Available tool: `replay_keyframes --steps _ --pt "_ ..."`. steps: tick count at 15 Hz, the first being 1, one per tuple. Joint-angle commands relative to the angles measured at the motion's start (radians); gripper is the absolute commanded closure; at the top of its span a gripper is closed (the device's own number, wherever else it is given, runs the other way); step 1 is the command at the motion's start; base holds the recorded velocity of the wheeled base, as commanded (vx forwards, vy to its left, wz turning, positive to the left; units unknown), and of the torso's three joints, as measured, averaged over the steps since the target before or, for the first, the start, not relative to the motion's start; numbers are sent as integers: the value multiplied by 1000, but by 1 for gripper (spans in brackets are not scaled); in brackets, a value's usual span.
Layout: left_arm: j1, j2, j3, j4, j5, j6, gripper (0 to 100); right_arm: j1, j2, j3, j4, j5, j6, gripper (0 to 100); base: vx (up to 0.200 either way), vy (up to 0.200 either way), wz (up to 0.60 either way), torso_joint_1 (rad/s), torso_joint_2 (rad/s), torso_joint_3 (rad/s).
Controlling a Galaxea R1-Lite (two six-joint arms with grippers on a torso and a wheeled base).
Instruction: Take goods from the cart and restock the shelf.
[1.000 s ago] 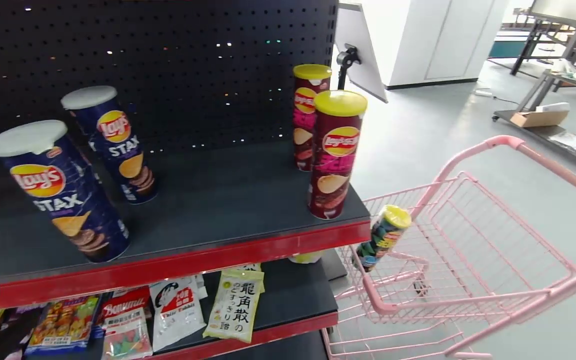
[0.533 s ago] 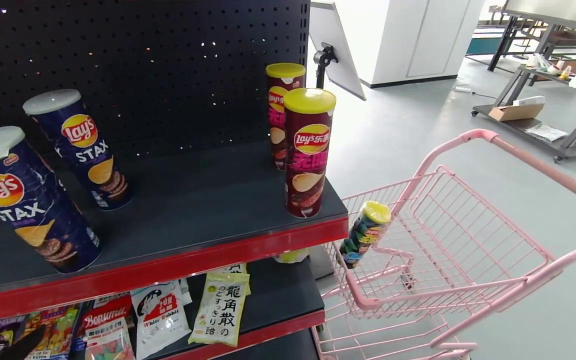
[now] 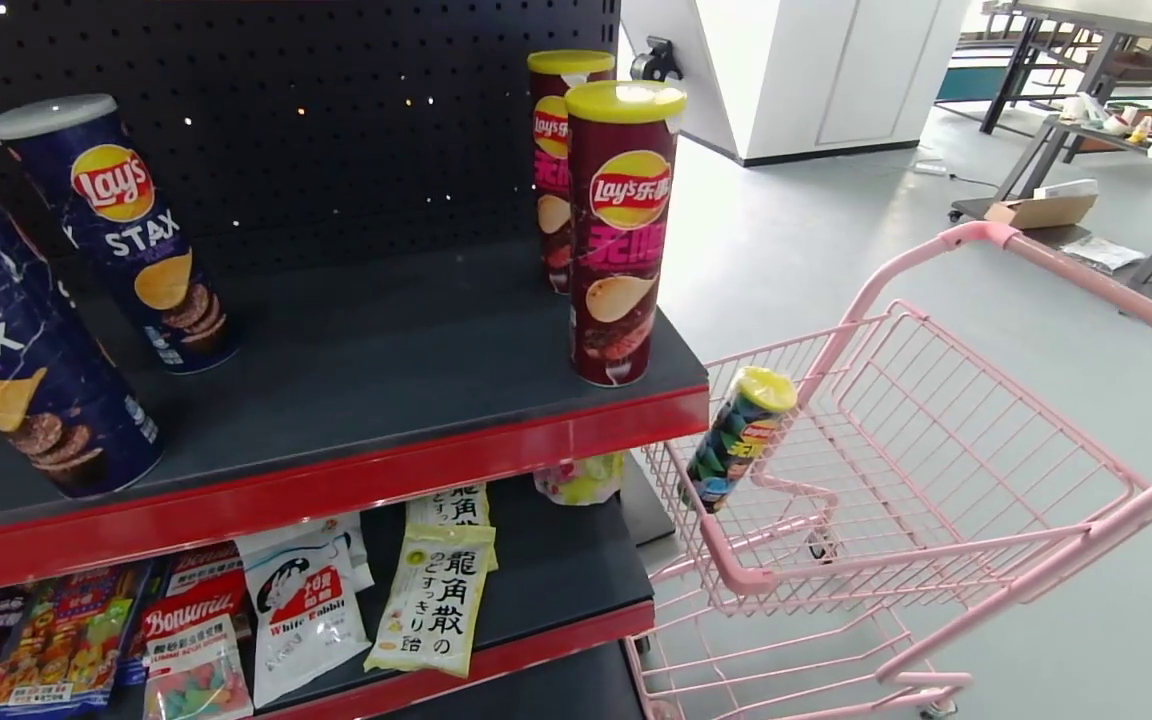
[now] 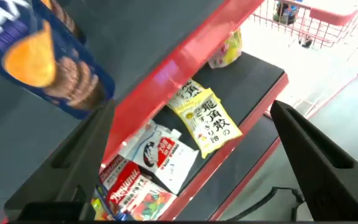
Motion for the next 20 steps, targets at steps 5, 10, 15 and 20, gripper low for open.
replay_keyframes --steps 5,10,15,20 --pt "0 -20 17 0 3 -1 0 0 0 15 -1 1 -2 0 0 0 0 -151 536 372" --pt "0 -17 17 0 3 -2 0 0 0 18 2 1 -2 0 0 0 0 -104 461 359" --pt "1 -15 17 0 4 -4 0 0 -11 39 2 1 -13 0 0 0 -240 -14 76 60" --pt "3 -15 17 0 4 -9 0 0 -8 39 2 1 -13 0 0 0 -120 0 3 0"
